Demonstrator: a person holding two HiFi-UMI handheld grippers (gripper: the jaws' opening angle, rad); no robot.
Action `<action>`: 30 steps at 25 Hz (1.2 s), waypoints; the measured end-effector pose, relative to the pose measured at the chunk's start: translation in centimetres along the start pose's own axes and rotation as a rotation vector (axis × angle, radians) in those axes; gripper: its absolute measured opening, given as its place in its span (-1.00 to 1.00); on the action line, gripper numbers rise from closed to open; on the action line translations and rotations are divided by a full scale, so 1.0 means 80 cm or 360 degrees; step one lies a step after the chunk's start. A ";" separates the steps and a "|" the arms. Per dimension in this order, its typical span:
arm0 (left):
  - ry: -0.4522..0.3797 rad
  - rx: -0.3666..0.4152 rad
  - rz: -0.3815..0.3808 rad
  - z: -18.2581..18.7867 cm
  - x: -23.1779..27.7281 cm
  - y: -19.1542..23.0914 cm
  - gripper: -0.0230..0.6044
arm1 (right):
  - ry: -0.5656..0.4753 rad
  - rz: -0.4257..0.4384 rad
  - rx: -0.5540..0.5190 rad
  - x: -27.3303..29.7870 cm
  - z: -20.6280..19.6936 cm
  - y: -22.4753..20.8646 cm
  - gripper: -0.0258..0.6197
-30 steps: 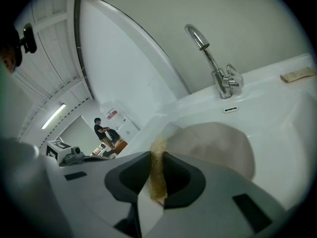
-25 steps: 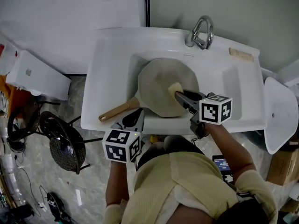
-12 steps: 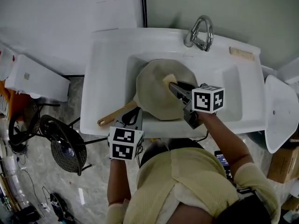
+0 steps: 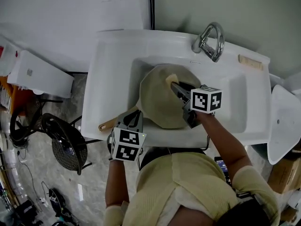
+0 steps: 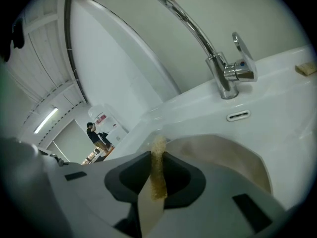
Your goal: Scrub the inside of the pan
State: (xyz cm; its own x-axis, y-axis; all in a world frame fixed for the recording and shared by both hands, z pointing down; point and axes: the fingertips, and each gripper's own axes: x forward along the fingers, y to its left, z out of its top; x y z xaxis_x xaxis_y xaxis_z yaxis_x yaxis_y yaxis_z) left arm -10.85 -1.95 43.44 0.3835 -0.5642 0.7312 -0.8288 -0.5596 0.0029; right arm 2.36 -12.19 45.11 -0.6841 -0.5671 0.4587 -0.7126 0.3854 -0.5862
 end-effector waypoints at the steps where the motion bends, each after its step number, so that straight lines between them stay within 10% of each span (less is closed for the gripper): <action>1: 0.0011 0.0008 -0.0010 0.001 0.002 0.001 -0.73 | 0.0006 0.0001 0.0005 0.005 0.000 -0.004 -0.67; 30: 0.0402 0.0287 -0.0238 -0.037 0.041 0.006 -0.29 | 0.0093 -0.0435 -0.0052 0.107 -0.020 -0.099 -0.67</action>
State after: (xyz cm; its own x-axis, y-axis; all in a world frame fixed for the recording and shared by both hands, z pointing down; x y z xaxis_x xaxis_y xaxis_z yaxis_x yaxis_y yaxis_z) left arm -11.19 -2.28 47.85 0.3635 -0.3125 0.8776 -0.6772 -0.7355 0.0186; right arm 1.91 -18.92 54.71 -0.4730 -0.6106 0.6352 -0.8759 0.2476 -0.4142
